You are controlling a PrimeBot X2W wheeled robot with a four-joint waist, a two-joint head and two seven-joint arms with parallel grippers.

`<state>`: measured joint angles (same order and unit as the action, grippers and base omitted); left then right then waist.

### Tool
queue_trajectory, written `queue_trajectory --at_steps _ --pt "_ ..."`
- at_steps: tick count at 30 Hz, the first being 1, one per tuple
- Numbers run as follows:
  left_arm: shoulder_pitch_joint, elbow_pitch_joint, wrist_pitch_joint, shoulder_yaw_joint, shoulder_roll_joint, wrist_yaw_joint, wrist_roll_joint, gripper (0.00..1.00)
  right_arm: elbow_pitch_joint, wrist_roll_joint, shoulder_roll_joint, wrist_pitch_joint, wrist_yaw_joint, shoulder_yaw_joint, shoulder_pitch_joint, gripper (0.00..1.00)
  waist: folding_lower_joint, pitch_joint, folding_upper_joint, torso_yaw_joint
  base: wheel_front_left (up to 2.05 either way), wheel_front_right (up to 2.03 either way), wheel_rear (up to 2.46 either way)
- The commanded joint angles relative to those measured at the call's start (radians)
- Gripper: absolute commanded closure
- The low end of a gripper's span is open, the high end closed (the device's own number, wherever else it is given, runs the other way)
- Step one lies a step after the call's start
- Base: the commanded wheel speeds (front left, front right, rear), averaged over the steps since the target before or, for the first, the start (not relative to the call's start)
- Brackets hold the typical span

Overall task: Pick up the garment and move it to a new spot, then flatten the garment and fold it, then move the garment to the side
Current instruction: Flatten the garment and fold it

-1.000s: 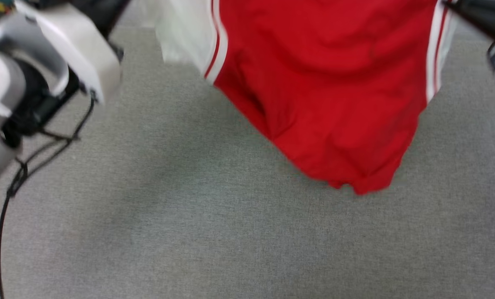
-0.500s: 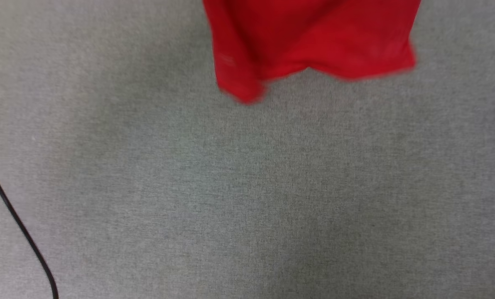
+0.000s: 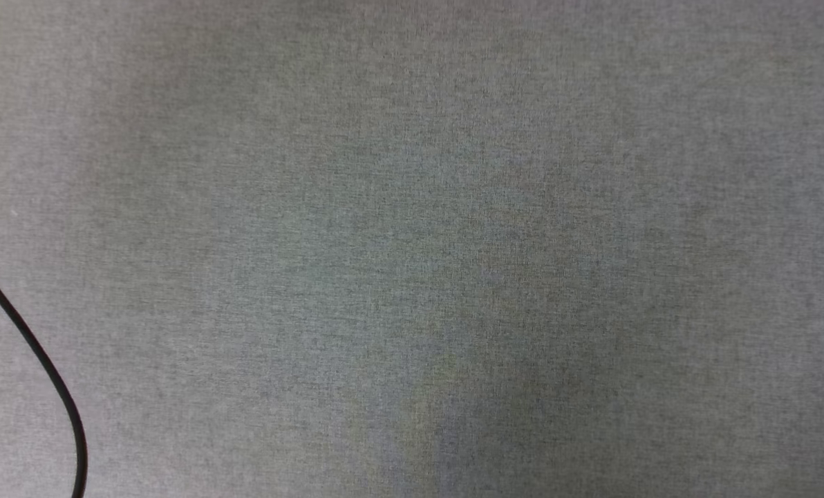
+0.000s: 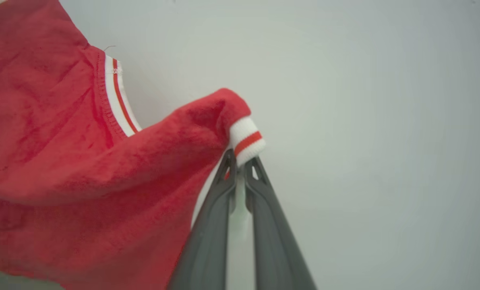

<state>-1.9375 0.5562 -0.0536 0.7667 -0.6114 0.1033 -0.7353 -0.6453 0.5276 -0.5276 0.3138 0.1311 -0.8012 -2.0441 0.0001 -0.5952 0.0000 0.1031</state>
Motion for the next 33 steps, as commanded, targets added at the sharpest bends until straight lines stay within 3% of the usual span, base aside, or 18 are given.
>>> queue_trajectory --at_steps 1,9,20,33 --pt "0.002 0.014 -0.017 0.0 0.003 0.001 -0.003 1.0 -0.014 0.011 0.012 -0.018 -0.001 -0.012 -0.009 1.0 -0.0001 -0.014 0.0 0.0 0.0 0.0 0.0" --pt "0.141 0.121 -0.104 0.05 0.02 0.019 -0.028 1.0 -0.126 0.082 0.047 -0.162 -0.001 -0.104 0.107 1.0 -0.0001 -0.01 0.0 -0.008 0.0 0.0 0.0" --pt "0.555 0.123 -0.202 0.097 0.013 0.021 -0.094 1.0 -0.15 0.214 0.048 -0.337 -0.001 -0.23 0.466 1.0 -0.0001 0.14 0.0 -0.033 0.0 0.0 0.0" --pt "1.207 -0.158 -0.212 0.083 -0.053 -0.101 -0.141 1.0 -0.031 0.328 -0.071 -0.484 -0.001 -0.291 1.0 1.0 -0.0001 0.343 0.0 -0.028 0.0 0.0 0.0"
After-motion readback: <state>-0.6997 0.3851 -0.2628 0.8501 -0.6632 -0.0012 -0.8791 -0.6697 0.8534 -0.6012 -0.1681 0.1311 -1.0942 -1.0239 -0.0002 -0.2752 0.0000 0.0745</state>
